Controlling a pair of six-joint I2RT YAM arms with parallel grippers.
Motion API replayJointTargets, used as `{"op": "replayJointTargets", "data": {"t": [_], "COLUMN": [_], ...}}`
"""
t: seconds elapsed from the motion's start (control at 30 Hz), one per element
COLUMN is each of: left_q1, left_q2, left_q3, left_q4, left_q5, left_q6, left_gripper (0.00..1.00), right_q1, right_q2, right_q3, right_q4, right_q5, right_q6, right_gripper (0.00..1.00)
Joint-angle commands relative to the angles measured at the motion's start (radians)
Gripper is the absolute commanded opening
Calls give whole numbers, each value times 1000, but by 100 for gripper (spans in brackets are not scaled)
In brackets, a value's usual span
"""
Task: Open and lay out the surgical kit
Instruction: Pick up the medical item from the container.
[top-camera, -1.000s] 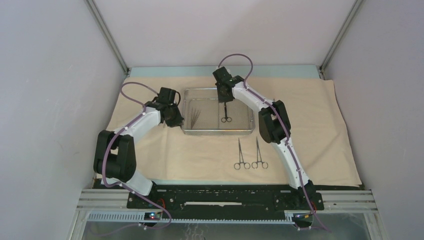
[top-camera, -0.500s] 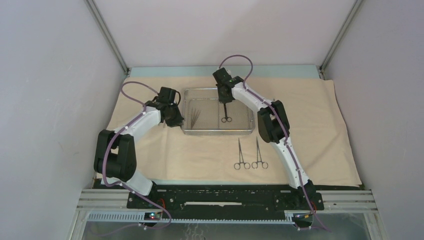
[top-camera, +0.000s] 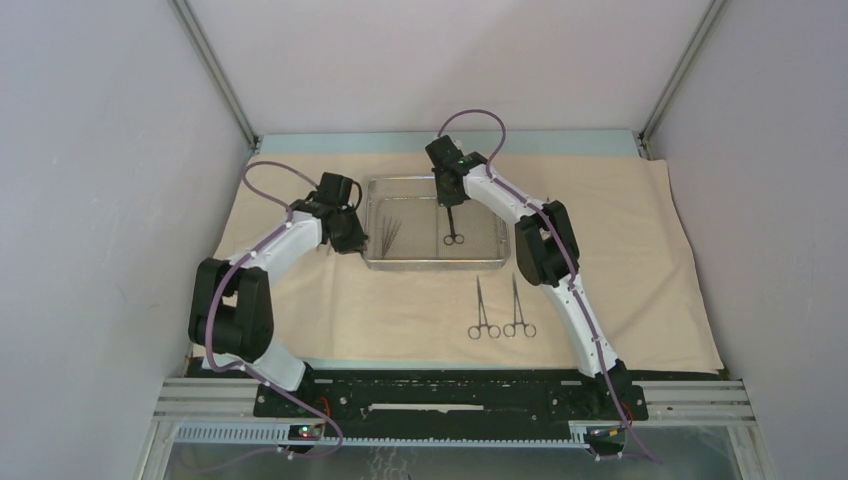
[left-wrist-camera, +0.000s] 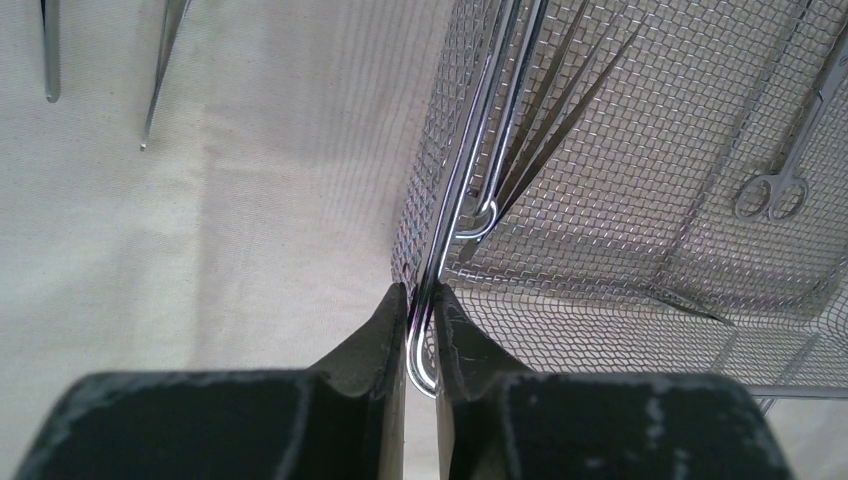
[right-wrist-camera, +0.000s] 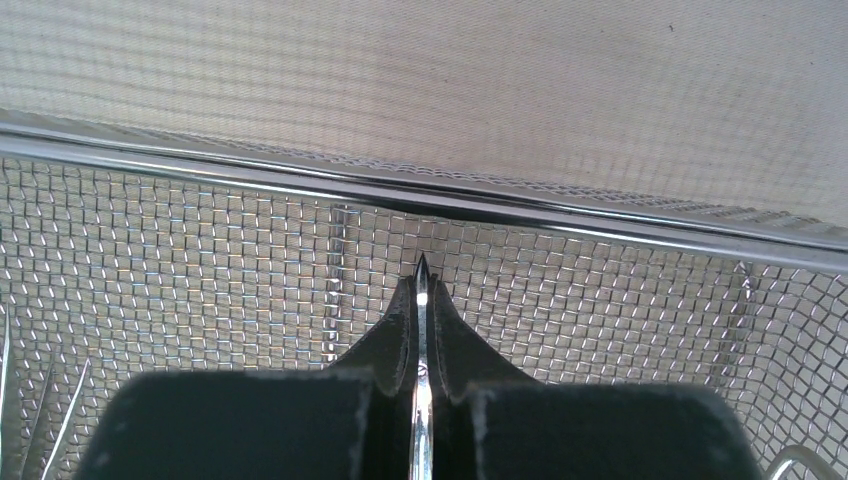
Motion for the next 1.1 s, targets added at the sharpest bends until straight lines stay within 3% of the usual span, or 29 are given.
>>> {"op": "replayJointTargets", "data": {"t": [0.0, 0.37, 0.7, 1.07], "left_q1": [0, -1, 0, -2], "left_q2": [-16, -21, -49, -87], "left_q3": [81, 151, 226, 217], "left_q4": [-22, -42, -68, 26], "left_q5": [-24, -30, -35, 148], "left_q6": [22, 53, 89, 74], "left_gripper": [15, 40, 45, 49], "right_q1": [-2, -6, -14, -22], "right_q2": [-82, -154, -195, -251], "right_q3": [36, 36, 39, 51], "right_q4": [-16, -20, -22, -36], "right_q5": [23, 6, -37, -129], "right_q6": [-5, -1, 18, 65], "right_gripper": [0, 0, 0, 0]}}
